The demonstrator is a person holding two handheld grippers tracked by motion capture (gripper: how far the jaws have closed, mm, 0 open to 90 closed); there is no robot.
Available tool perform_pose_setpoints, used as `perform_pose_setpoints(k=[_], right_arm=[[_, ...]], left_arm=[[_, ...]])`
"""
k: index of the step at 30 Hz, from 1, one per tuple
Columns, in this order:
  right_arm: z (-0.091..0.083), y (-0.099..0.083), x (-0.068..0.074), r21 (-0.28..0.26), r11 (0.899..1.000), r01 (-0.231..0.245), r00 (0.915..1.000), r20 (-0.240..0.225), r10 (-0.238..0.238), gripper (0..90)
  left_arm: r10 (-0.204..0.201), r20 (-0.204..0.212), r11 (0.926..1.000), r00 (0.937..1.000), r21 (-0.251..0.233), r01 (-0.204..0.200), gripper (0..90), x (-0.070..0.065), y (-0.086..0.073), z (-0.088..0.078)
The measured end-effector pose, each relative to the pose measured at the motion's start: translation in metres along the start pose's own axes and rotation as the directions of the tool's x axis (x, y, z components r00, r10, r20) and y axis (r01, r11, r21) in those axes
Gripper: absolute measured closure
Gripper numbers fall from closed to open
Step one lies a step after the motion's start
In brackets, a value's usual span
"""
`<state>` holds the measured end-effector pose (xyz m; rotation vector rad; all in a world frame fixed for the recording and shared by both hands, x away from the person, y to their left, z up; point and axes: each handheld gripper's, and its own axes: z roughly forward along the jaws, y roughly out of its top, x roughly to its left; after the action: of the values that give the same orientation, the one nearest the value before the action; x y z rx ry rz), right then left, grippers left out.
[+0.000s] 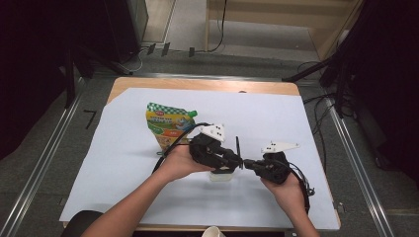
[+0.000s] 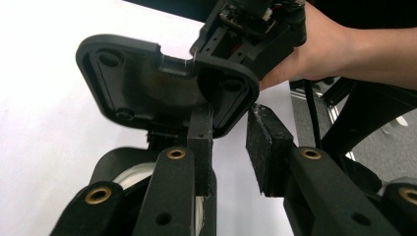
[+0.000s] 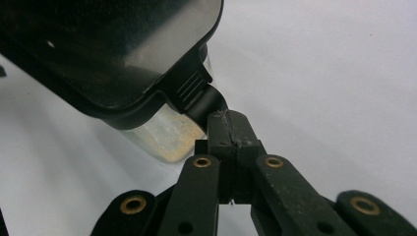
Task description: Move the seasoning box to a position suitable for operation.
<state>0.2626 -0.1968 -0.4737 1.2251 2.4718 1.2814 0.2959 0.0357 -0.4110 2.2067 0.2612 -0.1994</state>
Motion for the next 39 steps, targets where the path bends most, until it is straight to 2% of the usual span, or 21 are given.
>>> perform_pose_setpoints(k=[5,12,14,18,21,24,29,32,34,35,36,37,39], right_arm=[[0.0,0.0,0.001,0.001,1.0,-0.001,1.0,0.004,0.001,90.0],[0.0,-0.001,0.0,0.0,1.0,-0.005,1.0,-0.001,0.005,90.0],[-0.001,-0.001,0.0,0.014,1.0,-0.012,0.9999,-0.005,0.012,90.0],[-0.006,-0.001,0.002,-0.004,1.0,-0.01,0.9999,-0.009,0.01,90.0],[-0.011,-0.005,0.005,-0.007,1.0,-0.016,0.9998,-0.012,0.016,90.0],[-0.016,-0.011,0.011,-0.013,1.0,-0.004,0.9999,-0.016,0.004,88.8],[-0.021,-0.014,0.022,-0.032,0.999,0.005,0.9995,-0.033,-0.006,85.7],[-0.022,-0.015,0.029,-0.038,0.999,0.016,0.9985,-0.052,-0.018,83.6],[-0.023,-0.017,0.036,-0.036,0.999,0.027,0.9977,-0.062,-0.029,82.7],[-0.023,-0.017,0.039,-0.033,0.999,0.031,0.9971,-0.069,-0.033,82.1],[-0.023,-0.018,0.042,-0.037,0.999,0.035,0.9967,-0.071,-0.038,81.4],[-0.024,-0.019,0.045,-0.036,0.999,0.039,0.9962,-0.077,-0.041,80.7],[-0.024,-0.02,0.048,-0.035,0.999,0.039,0.9956,-0.084,-0.042,80.0]], left_arm=[[-0.015,0.032,0.9997,0.9994,-0.017,0.016,74.7,0.004,0.002,0.006],[-0.011,0.043,0.9998,0.999,-0.013,0.012,74.6,0.006,0.004,0.011],[-0.018,0.036,0.9997,0.9992,-0.015,0.019,74.1,0.006,0.003,0.005],[-0.049,0.042,0.9981,0.9979,-0.036,0.051,71.6,0.008,-0.002,-0.007],[-0.054,0.03,0.9975,0.9981,-0.045,0.055,69.5,0.009,-0.005,-0.016],[-0.052,0.019,0.9976,0.9984,-0.045,0.053,68.8,0.009,-0.007,-0.021],[-0.071,-0.013,0.9959,0.9974,-0.057,0.071,66.6,0.009,-0.014,-0.033],[-0.071,-0.013,0.9951,0.9974,-0.07,0.07,67.2,0.009,-0.016,-0.037],[-0.088,-0.032,0.9937,0.9956,-0.072,0.086,67.1,0.012,-0.019,-0.044],[-0.108,-0.03,0.992,0.9937,-0.07,0.106,67.1,0.015,-0.02,-0.046],[-0.108,-0.03,0.992,0.9937,-0.07,0.106,67.1,0.015,-0.02,-0.046],[-0.145,-0.015,0.9873,0.9893,-0.067,0.144,66.8,0.019,-0.021,-0.05],[-0.146,-0.01,0.9873,0.9893,-0.066,0.145,65.4,0.021,-0.021,-0.053]])
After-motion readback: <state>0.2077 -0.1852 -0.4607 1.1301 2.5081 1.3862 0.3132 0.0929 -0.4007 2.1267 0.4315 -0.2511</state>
